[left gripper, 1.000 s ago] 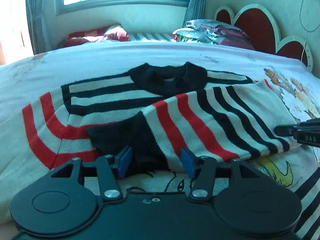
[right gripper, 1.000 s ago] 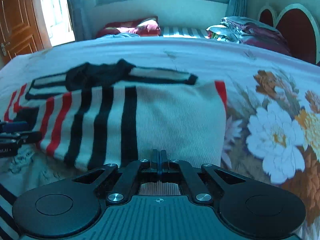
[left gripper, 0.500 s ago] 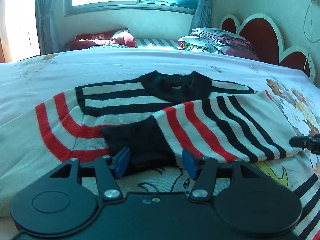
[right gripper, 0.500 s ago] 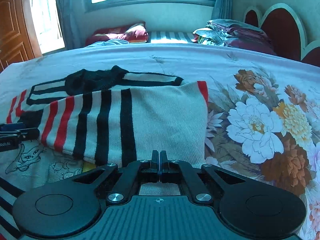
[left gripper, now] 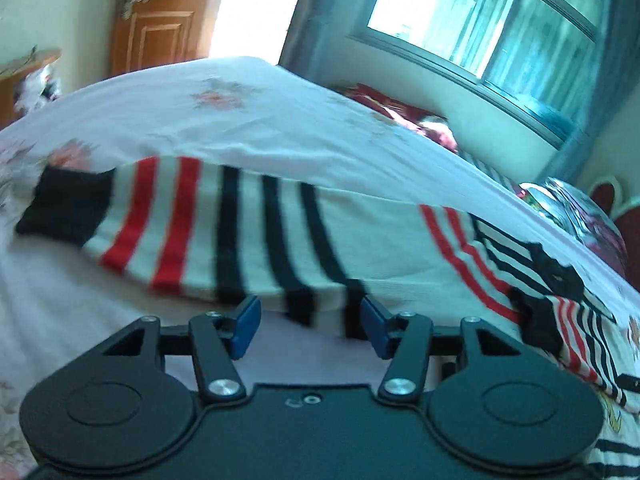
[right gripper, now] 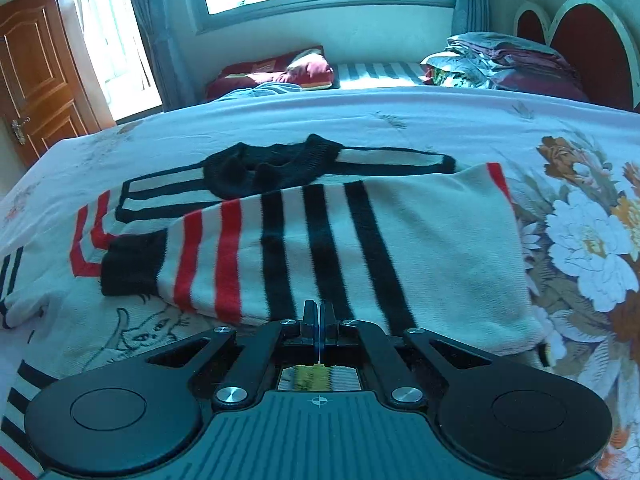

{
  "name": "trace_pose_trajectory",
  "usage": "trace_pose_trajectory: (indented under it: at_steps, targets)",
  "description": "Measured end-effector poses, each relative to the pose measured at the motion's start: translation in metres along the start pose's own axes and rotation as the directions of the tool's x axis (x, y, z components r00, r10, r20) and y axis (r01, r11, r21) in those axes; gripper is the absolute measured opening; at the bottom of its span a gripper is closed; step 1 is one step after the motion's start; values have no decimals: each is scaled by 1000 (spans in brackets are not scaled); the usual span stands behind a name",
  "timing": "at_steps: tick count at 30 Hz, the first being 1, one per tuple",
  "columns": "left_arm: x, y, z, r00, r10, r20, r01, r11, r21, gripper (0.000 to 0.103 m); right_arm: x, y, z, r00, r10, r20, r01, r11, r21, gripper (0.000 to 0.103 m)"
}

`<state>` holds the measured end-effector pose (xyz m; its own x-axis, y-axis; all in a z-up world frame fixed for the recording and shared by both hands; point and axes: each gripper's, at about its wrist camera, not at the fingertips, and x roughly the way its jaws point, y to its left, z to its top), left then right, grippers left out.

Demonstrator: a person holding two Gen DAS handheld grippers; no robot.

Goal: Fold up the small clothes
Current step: 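Grasp the other sleeve's black cuff with the left gripper and lift it, then carry the sleeve across the sweater front with the left gripper and release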

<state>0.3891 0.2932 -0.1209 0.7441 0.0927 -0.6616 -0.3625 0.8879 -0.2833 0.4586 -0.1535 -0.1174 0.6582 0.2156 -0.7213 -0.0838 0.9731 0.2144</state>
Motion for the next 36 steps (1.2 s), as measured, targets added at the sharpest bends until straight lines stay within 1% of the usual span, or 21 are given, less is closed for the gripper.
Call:
trace_pose_trajectory:
  at_steps: [2, 4, 5, 7, 8, 11, 13, 14, 16, 17, 18, 19, 21, 22, 23, 24, 26, 28, 30, 34, 36]
  targets:
    - [-4, 35, 4, 1000, 20, 7, -19, 994, -106, 51, 5, 14, 2, 1000, 19, 2, -19, 1000, -17, 0]
    - [-6, 68, 9, 999, 40, 26, -33, 976, -214, 47, 8, 26, 3, 999, 32, 2, -32, 999, -28, 0]
    - [-5, 83, 11, 999, 35, 37, -24, 962, -272, 44, 10, 29, 3, 999, 36, -2, -36, 999, -28, 0]
    - [0, 107, 17, 998, 8, 59, 15, 925, -380, 35, 13, 35, 3, 999, 29, -17, -29, 999, -34, 0]
    - [3, 115, 19, 998, 6, 69, 23, 910, -415, 34, 15, 37, 2, 1000, 21, -24, -21, 999, -39, 0]
    - [12, 126, 27, 994, 6, 107, 46, 874, -484, 34, 15, 36, 1, 1000, 2, -27, -3, 999, -36, 0]
    - [17, 131, 28, 991, 4, 131, 67, 843, -534, 33, 14, 33, 2, 1000, -15, -27, 14, 999, -33, 0]
    - [19, 140, 29, 989, 6, 148, 80, 821, -566, 32, 13, 30, 3, 999, -24, -25, 23, 999, -30, 0]
    - [20, 146, 26, 984, 13, 175, 99, 785, -612, 26, 11, 23, 5, 999, -45, -17, 45, 999, -19, 0]
    - [20, 149, 25, 983, 20, 183, 101, 774, -625, 24, 10, 18, 6, 998, -59, -15, 59, 998, -10, 0]
    - [21, 152, 24, 982, 29, 185, 98, 765, -636, 18, 11, 13, 7, 997, -73, -18, 73, 997, 1, 0]
    - [23, 154, 24, 983, 37, 180, 88, 764, -639, 11, 12, 8, 7, 996, -87, -24, 87, 996, 11, 0]
    - [28, 153, 32, 988, 54, 148, 50, 784, -618, 8, 17, -2, 6, 990, -127, -57, 129, 991, 22, 0]
    - [28, 149, 38, 989, 63, 132, 27, 808, -589, 5, 15, -7, 6, 988, -143, -64, 145, 989, 34, 0]
    - [27, 142, 44, 989, 81, 124, 1, 833, -554, 5, 11, -12, 6, 989, -140, -55, 144, 988, 57, 0]
    - [28, 135, 50, 988, 87, 125, -11, 857, -516, 5, 8, -16, 6, 990, -134, -51, 137, 988, 73, 0]
    - [29, 125, 56, 989, 82, 125, -10, 871, -492, 4, 4, -22, 4, 989, -136, -53, 140, 987, 78, 0]
    - [28, 111, 62, 987, 66, 149, 13, 879, -477, 4, 0, -26, 1, 988, -144, -51, 147, 986, 74, 0]
    - [27, 92, 68, 985, 40, 169, 41, 890, -454, 4, -4, -30, 0, 990, -134, -43, 137, 987, 83, 0]
    - [32, 21, 83, 982, -56, 183, 110, 946, -304, 4, -14, -40, 2, 993, -119, -17, 120, 989, 92, 0]
    - [37, -21, 84, 982, -102, 161, 135, 967, -214, 4, -17, -46, 4, 993, -115, -6, 115, 989, 97, 0]
